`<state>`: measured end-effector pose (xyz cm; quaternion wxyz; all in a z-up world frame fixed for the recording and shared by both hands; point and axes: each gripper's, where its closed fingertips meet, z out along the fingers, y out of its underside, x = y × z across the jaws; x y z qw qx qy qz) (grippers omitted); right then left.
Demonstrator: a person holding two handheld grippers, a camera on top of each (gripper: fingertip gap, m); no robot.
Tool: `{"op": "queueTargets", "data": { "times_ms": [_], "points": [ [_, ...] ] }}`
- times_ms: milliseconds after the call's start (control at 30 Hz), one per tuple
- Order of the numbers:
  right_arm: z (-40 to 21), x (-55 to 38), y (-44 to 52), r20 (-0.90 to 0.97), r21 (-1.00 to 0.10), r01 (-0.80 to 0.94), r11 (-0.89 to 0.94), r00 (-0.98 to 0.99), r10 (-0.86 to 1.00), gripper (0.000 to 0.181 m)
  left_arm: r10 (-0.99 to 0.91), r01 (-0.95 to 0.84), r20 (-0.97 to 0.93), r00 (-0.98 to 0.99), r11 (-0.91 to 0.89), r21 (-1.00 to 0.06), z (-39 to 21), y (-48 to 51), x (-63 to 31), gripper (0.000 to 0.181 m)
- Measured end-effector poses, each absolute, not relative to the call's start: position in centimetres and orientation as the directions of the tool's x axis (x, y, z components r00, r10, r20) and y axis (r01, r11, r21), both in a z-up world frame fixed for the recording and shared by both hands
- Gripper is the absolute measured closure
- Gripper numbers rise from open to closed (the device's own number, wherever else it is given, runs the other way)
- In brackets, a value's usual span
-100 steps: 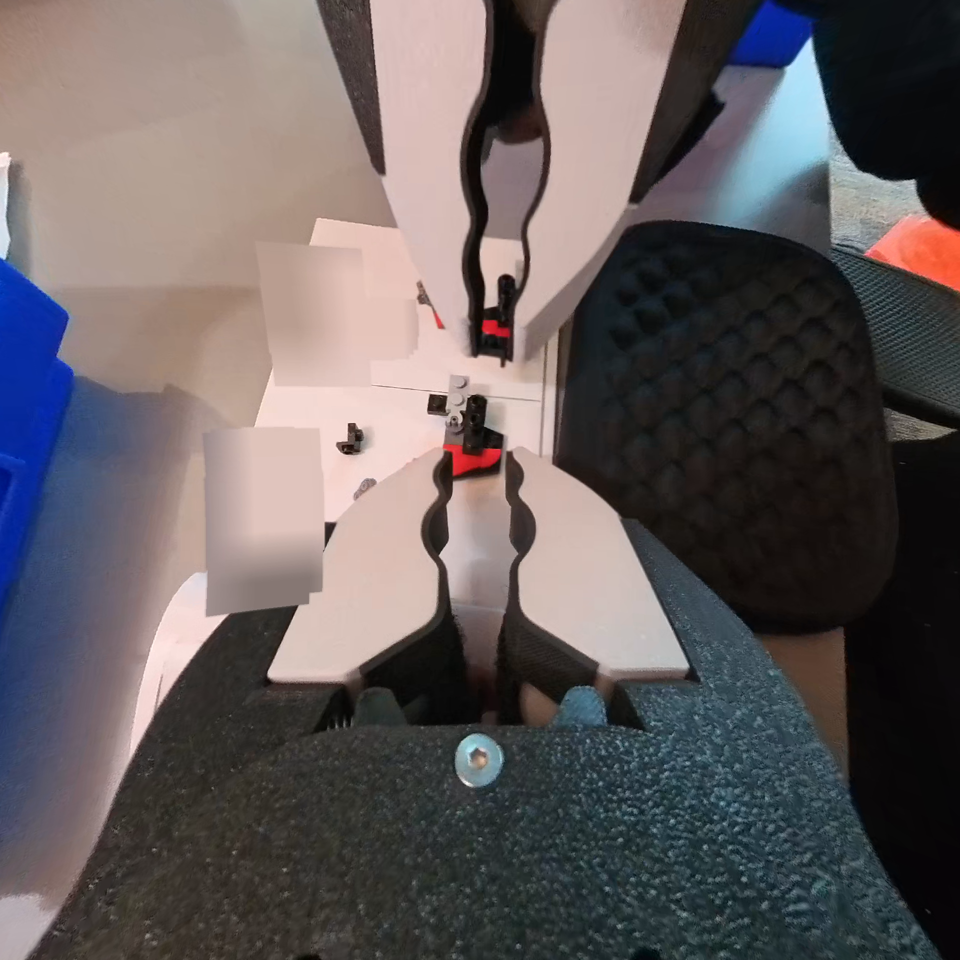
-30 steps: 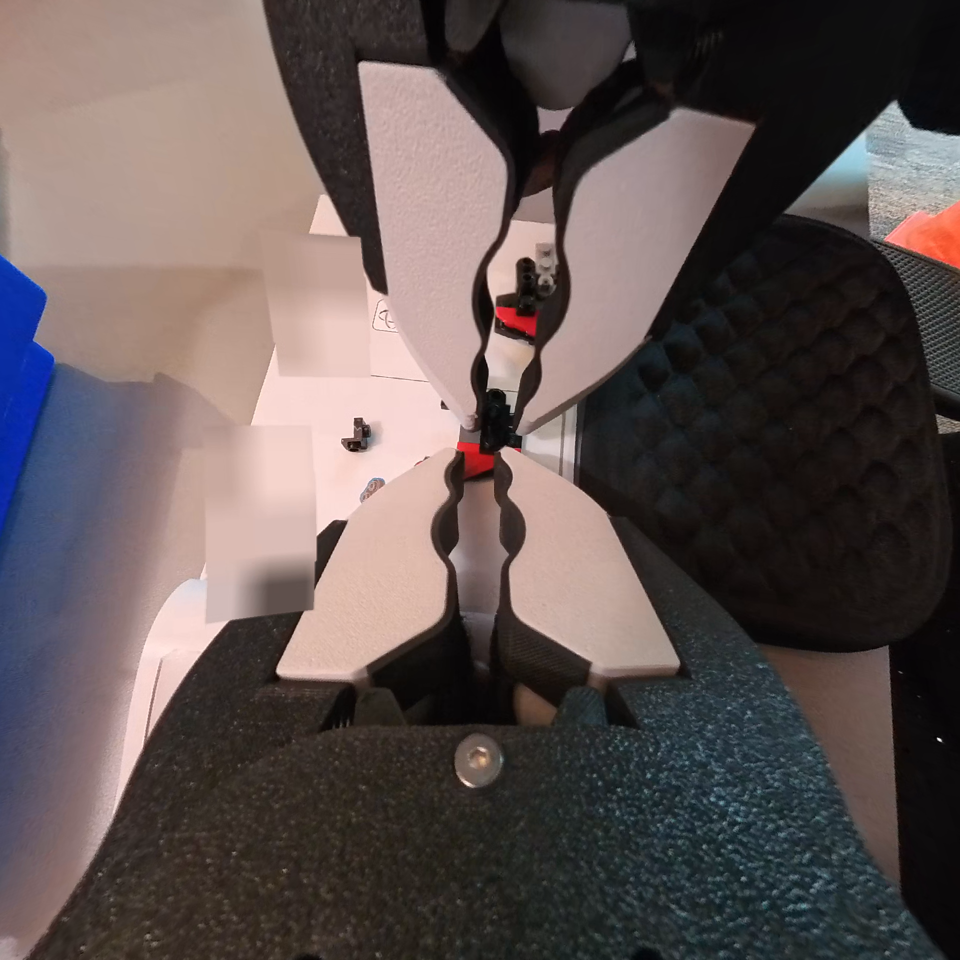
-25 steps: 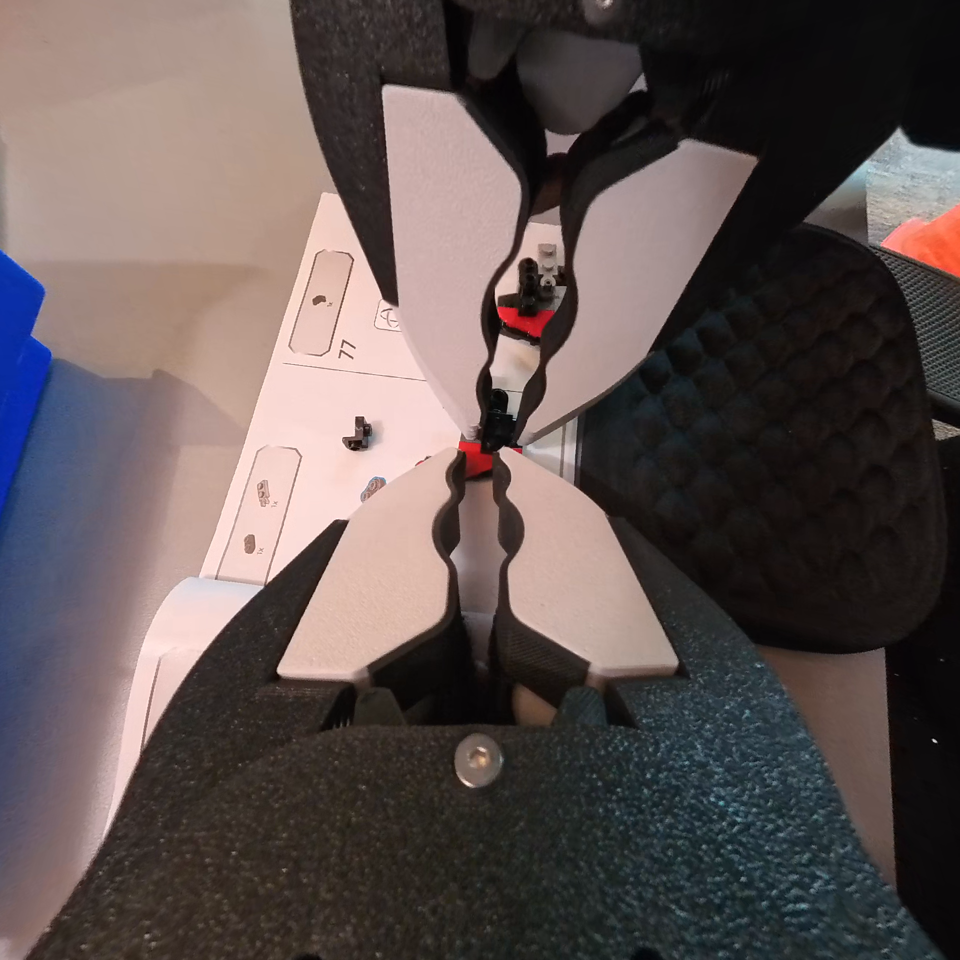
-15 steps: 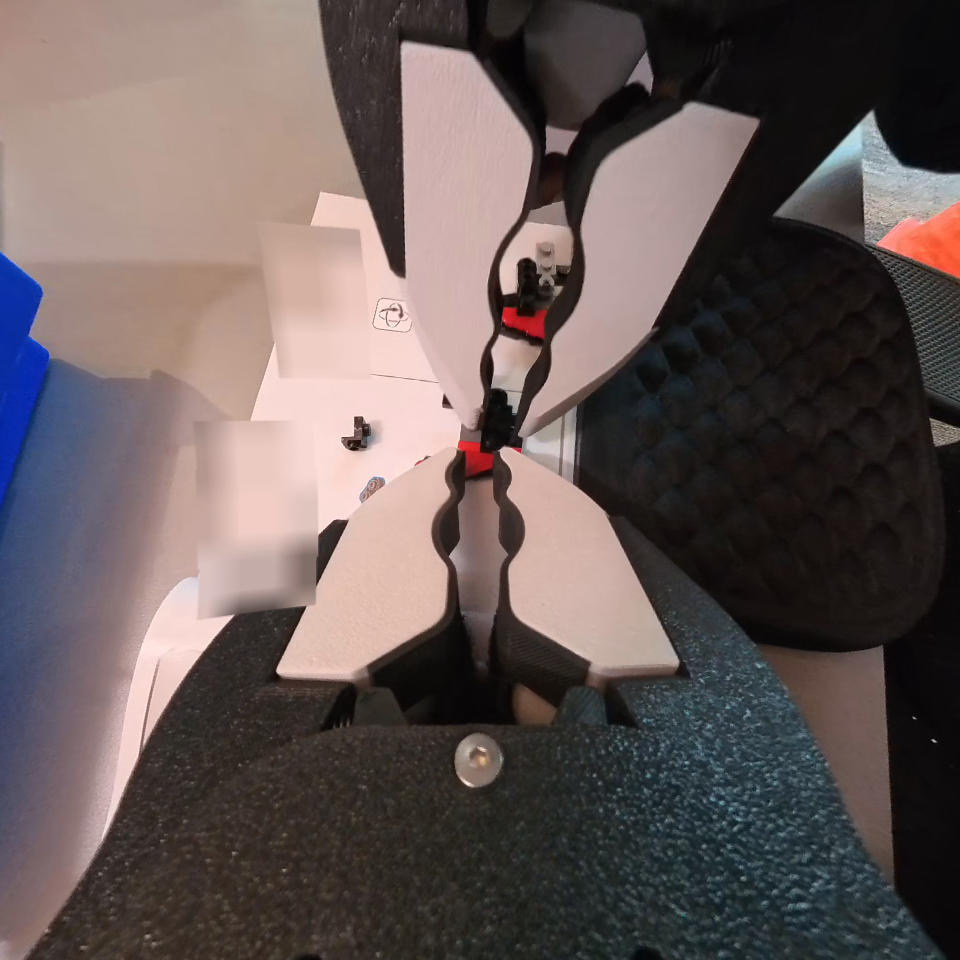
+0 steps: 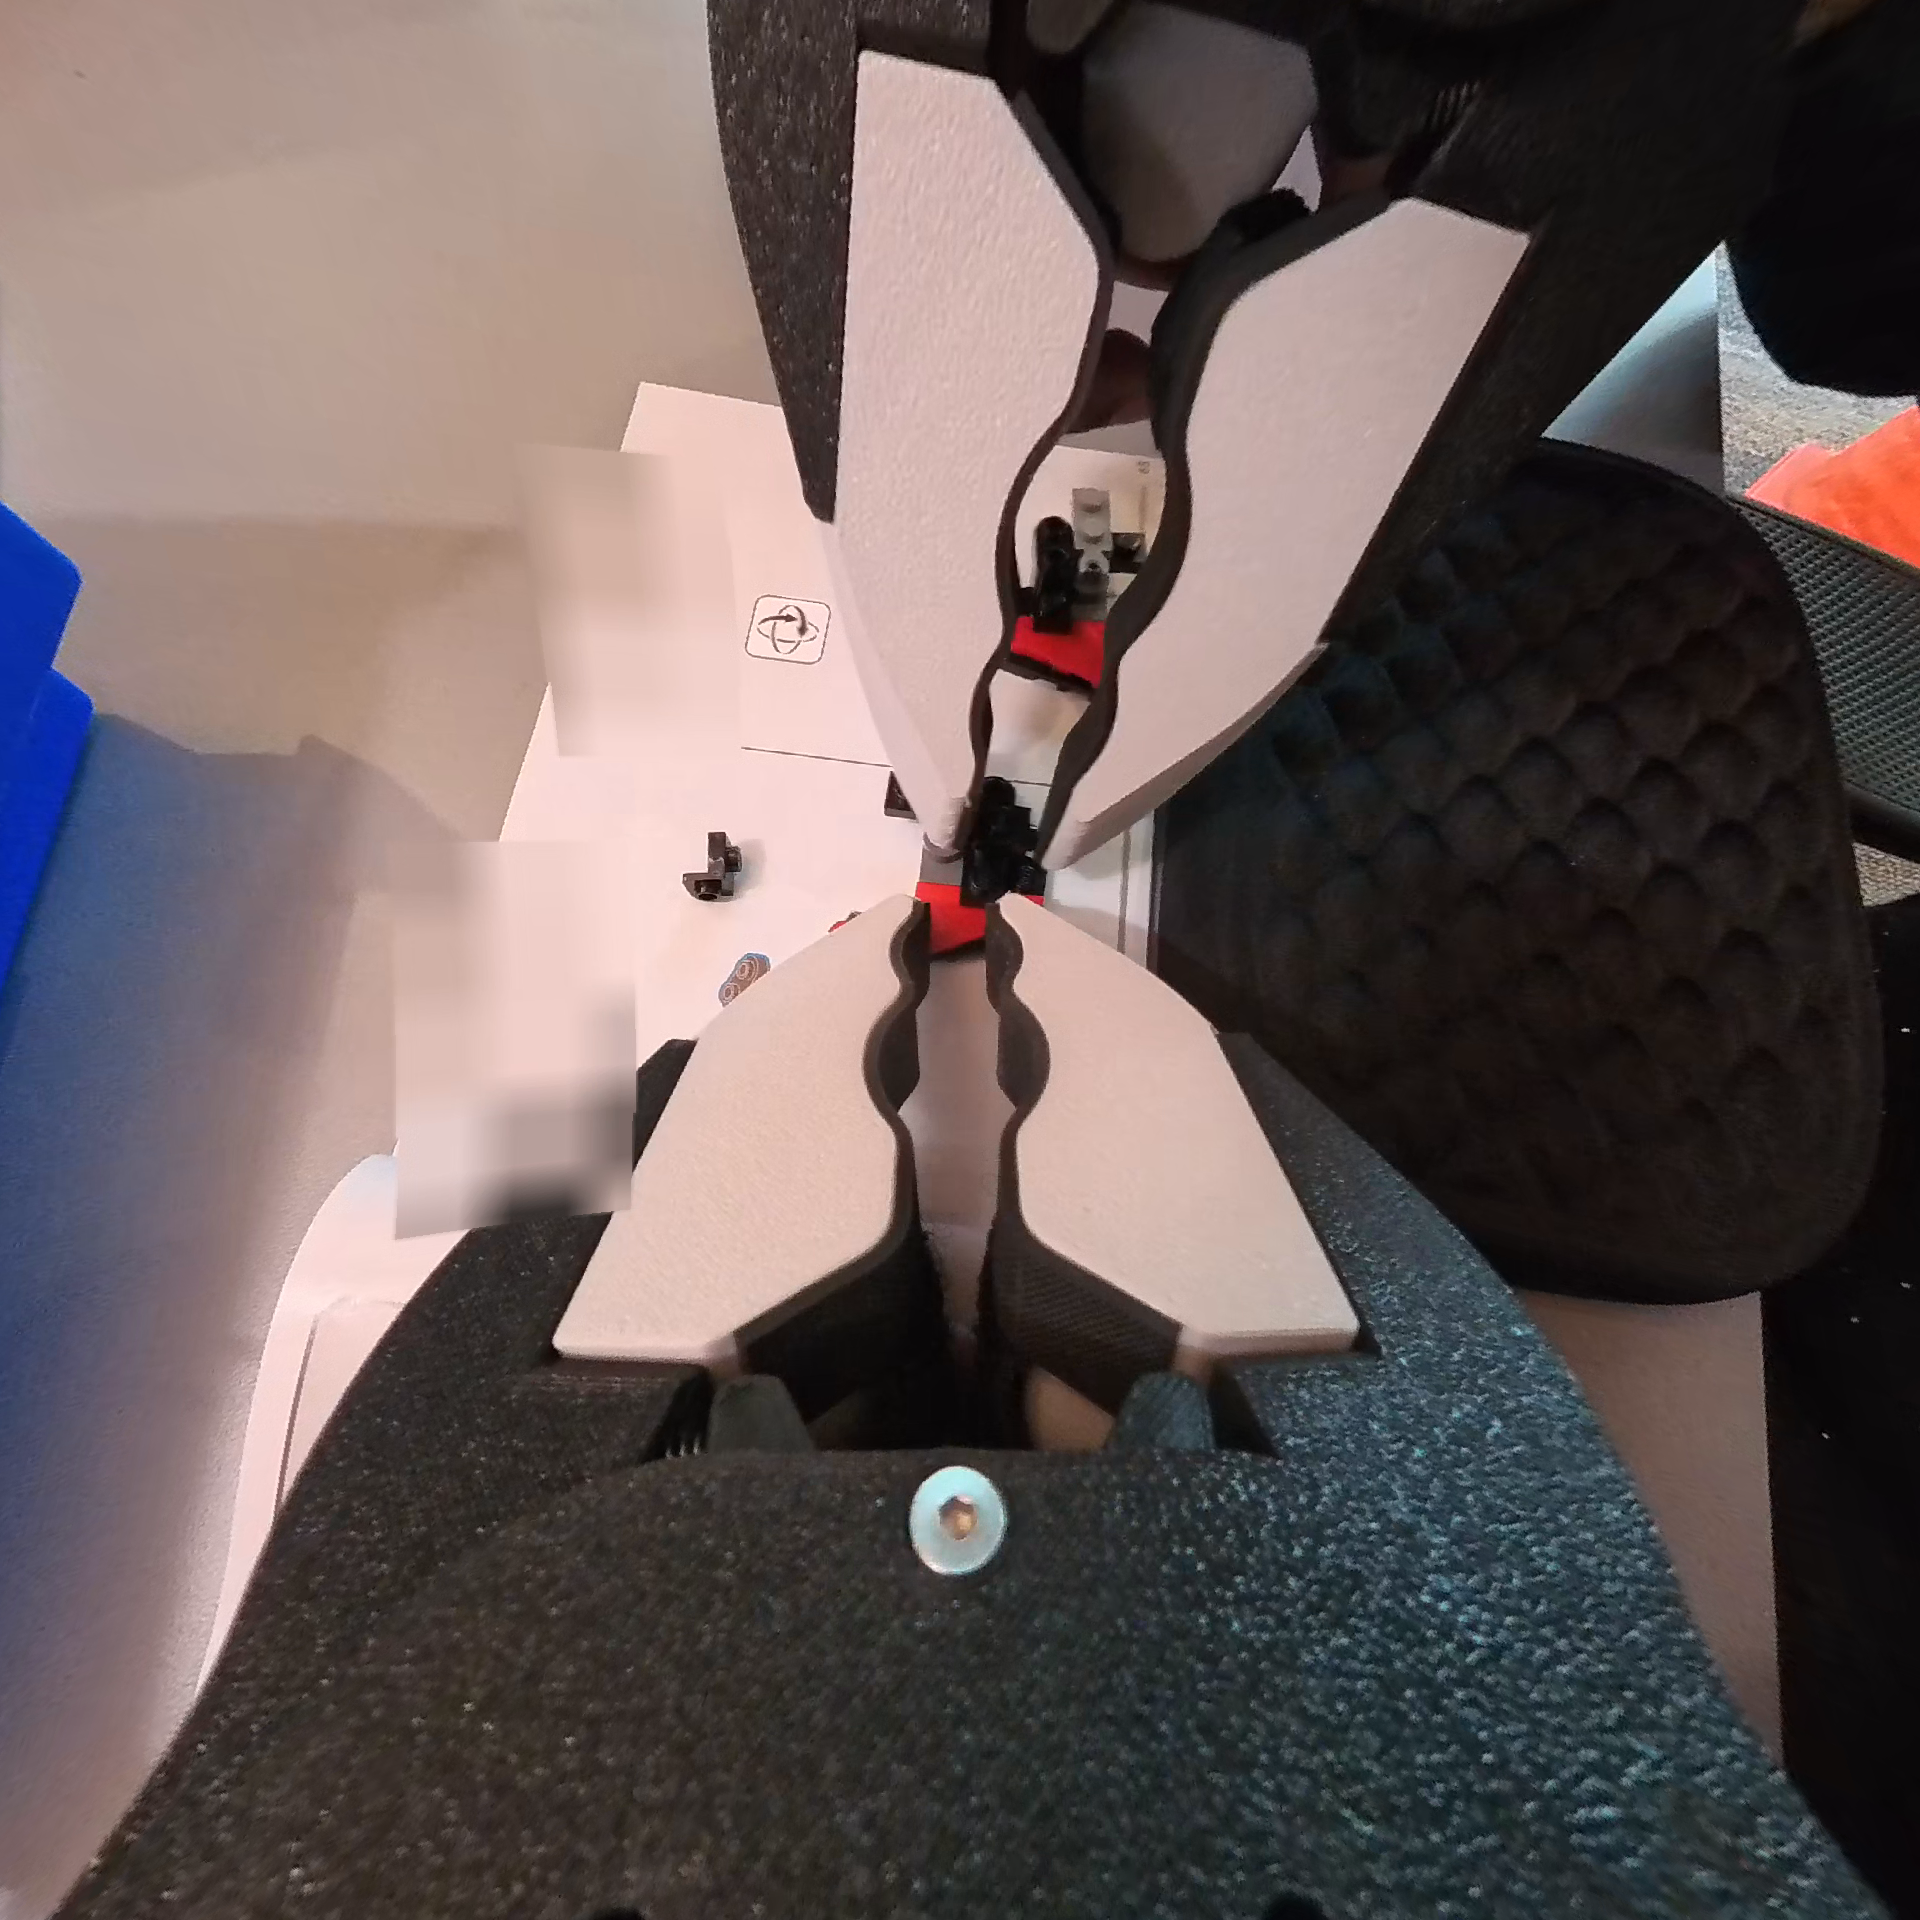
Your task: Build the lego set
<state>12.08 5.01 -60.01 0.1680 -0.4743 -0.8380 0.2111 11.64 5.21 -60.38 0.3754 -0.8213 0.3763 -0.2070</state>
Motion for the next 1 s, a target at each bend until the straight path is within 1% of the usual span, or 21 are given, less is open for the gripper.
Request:
{"op": "queueTargets", "data": {
  "times_ms": [1000],
  "points": [
    [-59.64,11.65,4.98,0.083,-0.517,0.71,0.478,-0.514,0.853,0.165,-0.774,-0.459,0.065,0.63,-0.439,-0.773,-60.37,5.09,11.68,0.172]
  ]
}}
